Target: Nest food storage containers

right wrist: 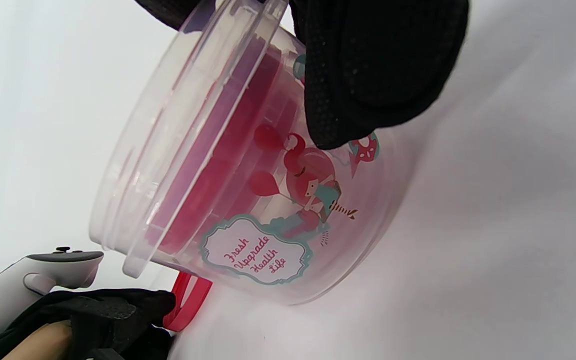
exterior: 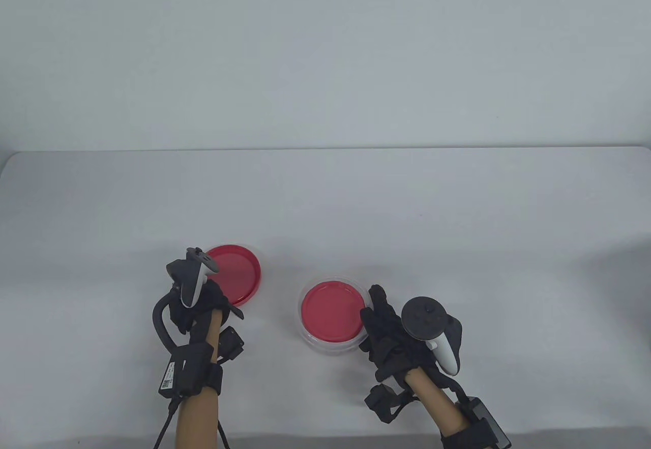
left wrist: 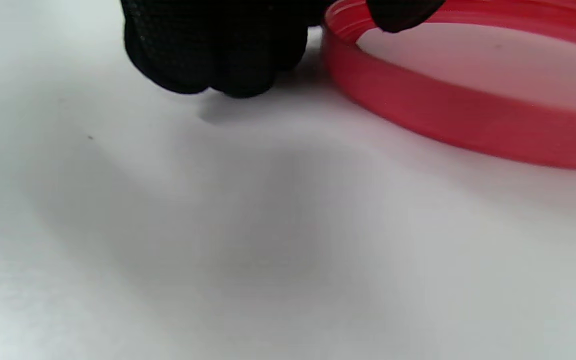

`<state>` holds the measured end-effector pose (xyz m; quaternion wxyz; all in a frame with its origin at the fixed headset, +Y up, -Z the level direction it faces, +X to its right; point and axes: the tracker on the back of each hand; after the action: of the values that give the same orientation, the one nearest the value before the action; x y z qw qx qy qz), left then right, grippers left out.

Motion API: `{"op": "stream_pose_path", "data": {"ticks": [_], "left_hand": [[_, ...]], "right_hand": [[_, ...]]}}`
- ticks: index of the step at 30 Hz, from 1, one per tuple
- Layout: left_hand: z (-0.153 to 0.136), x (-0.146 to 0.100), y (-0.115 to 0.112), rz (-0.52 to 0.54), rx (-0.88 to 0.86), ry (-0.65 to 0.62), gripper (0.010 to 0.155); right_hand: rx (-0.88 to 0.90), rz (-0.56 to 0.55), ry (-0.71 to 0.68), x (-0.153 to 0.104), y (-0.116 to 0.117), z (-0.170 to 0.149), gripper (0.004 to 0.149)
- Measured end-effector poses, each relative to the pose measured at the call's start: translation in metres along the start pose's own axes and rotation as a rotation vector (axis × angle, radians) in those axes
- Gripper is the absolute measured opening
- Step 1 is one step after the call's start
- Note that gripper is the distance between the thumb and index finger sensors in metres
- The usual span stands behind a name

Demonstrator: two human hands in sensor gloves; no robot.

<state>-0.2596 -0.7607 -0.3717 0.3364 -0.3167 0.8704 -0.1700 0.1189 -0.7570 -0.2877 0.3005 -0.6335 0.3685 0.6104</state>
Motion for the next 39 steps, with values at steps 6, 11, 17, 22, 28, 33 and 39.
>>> {"op": "stream_pose_path", "data": {"ticks": [6, 11, 17, 22, 28, 33, 39], "left_hand": [[0.007, 0.003, -0.005, 0.060, 0.053, 0.093, 0.048], [-0.001, 0.001, -0.009, 0.097, -0.023, 0.056, 0.048], [0.000, -0.027, -0.001, 0.240, -0.049, -0.128, 0.049], [0.010, -0.061, -0.001, 0.298, -0.072, -0.395, 0.059], [0.029, -0.116, -0.004, 0.414, 0.041, -0.636, 0.064], [0.039, -0.156, -0.015, 0.449, 0.075, -0.823, 0.059], [0.041, -0.189, -0.035, 0.511, 0.188, -0.983, 0.060]], "right_hand": [[-0.004, 0.001, -0.001, 0.000, 0.000, 0.000, 0.063], [-0.008, 0.002, -0.003, 0.000, 0.000, 0.000, 0.063], [-0.009, 0.002, -0.005, 0.001, 0.000, 0.001, 0.063], [-0.008, 0.000, -0.005, 0.001, 0.000, 0.000, 0.063], [-0.007, 0.000, -0.005, 0.000, 0.000, 0.000, 0.063], [0.003, -0.003, -0.003, 0.000, 0.000, 0.000, 0.063], [0.012, 0.001, 0.001, 0.000, 0.000, 0.000, 0.063]]}}
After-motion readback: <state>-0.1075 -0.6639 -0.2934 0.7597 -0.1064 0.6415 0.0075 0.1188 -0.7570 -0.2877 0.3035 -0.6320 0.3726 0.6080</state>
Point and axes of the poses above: the tracker on the back of each hand, its own z axis roughly to the thumb side, its own x axis roughly from the wrist to the fingertips, y = z × x, and after that the axes turned 12 degrees about -z, right-handed
